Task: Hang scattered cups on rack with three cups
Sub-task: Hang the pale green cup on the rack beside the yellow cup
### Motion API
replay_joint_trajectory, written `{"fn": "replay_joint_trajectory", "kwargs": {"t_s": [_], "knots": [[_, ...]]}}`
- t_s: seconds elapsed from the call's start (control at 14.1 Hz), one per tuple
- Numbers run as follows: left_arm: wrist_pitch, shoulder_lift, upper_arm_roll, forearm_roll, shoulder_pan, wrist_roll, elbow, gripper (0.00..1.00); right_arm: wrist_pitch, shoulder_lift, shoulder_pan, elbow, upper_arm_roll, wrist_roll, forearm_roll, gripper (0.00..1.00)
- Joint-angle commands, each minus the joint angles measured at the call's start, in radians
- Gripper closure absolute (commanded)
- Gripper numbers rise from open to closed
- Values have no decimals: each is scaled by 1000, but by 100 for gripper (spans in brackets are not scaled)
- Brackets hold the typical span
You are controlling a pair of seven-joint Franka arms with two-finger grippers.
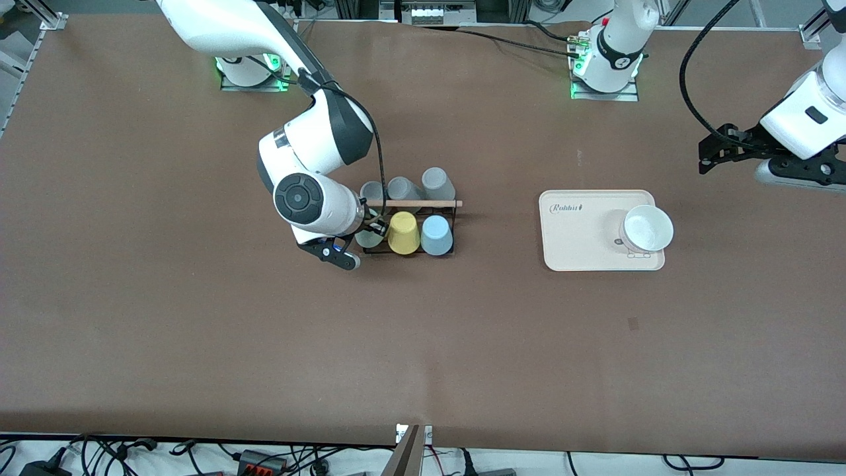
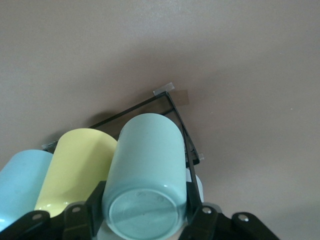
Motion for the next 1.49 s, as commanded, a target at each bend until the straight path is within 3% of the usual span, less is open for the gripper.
{"fn": "replay_joint_trajectory", "kwargs": {"t_s": [0.0, 0.21, 0.28, 0.35, 0.43, 1.13, 1.42], "knots": [[-4, -3, -1, 11, -3, 1, 10, 0, 4, 21, 7, 32, -3, 13, 15, 75], [-4, -3, -2, 11, -3, 1, 10, 0, 5, 26, 7, 31, -3, 13, 16, 72], [-4, -3, -1, 11, -3, 3, 10, 0, 5, 28, 7, 31, -3, 13, 16, 52], [-5, -3, -1, 11, -3, 1, 10, 0, 4, 26, 7, 32, -3, 22, 18, 8], [-5, -3, -1, 11, -3, 1, 10, 0, 4, 21, 7, 32, -3, 33, 21, 0], [-5, -3, -1, 11, -3, 1, 10, 0, -34, -9, -6, 84, -17, 39, 16, 0], [-4, -3, -1, 11, -3, 0, 10, 0, -50, -58, -89, 112, -16, 3, 8, 0]]}}
